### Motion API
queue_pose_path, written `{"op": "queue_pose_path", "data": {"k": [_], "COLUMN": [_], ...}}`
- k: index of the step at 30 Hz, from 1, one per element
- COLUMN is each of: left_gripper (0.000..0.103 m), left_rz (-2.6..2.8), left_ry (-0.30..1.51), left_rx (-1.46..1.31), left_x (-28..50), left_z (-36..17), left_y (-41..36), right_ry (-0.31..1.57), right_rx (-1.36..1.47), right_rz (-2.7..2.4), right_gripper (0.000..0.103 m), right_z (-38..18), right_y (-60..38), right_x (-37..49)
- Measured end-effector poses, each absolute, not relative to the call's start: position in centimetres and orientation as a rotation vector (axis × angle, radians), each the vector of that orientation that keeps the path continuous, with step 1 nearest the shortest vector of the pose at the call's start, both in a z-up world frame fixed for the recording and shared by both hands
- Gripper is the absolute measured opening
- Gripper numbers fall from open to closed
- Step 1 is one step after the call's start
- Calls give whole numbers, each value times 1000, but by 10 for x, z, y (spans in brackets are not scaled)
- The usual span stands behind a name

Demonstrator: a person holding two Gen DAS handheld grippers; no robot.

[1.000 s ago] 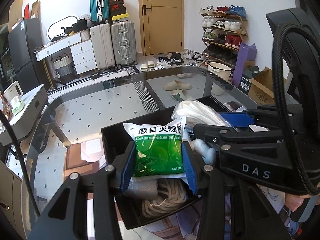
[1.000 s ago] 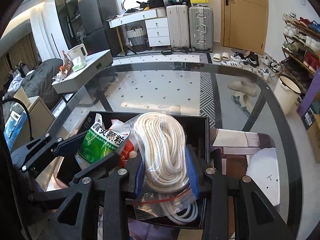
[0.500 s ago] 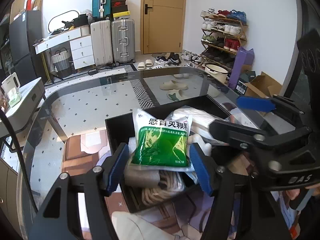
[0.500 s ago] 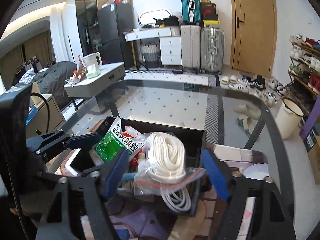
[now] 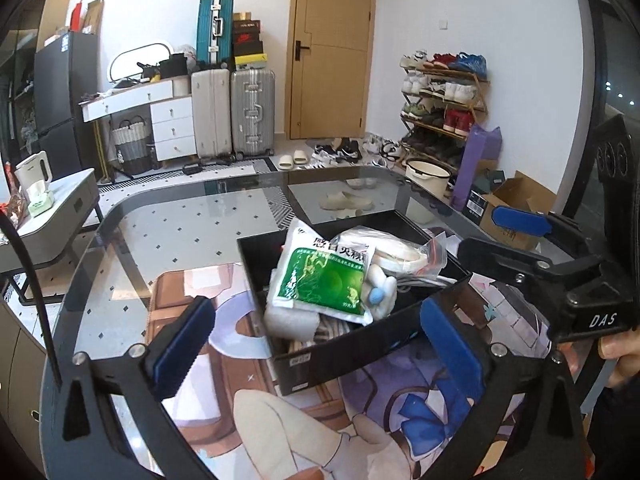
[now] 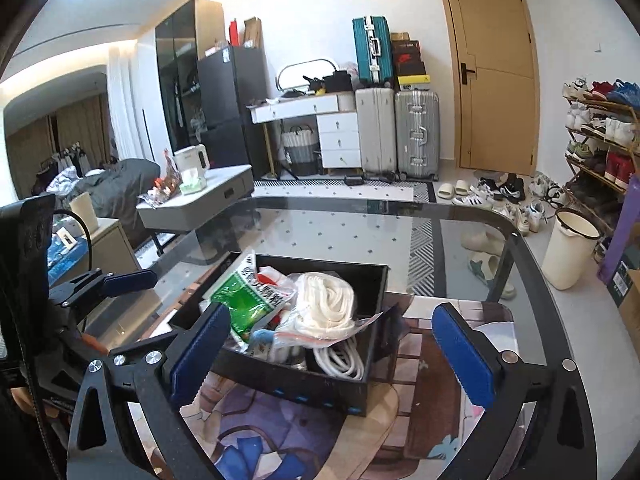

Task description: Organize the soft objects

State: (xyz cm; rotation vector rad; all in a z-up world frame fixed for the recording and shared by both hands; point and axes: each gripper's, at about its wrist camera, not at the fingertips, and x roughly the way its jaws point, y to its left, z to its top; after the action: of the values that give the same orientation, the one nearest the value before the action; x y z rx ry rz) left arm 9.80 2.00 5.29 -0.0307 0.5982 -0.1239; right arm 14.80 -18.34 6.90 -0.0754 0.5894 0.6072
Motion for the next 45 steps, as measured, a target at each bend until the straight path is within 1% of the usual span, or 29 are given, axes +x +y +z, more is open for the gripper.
{"op": "queue_pose_path", "data": {"k": [9,15,26,45], "left_gripper": [103,103,103,103], "left_rz": [-56,-22,6,14], "left_ry": [557,534,500,465], "left_rx": [-47,-44,-36,-19], "left_x": [83,81,79,74], "left_z": [42,34,22,27], "left_y": [31,35,34,27], "right_ry": [529,502,497,452], "right_rx": [-55,-82,-83,-77], "right_rz": [635,616,625,580], "right_gripper": [102,102,102,102], "right_z": [64,51,39,41], "right_y": [-186,-183,-183,-187], "right_x": [130,124,123,117]}}
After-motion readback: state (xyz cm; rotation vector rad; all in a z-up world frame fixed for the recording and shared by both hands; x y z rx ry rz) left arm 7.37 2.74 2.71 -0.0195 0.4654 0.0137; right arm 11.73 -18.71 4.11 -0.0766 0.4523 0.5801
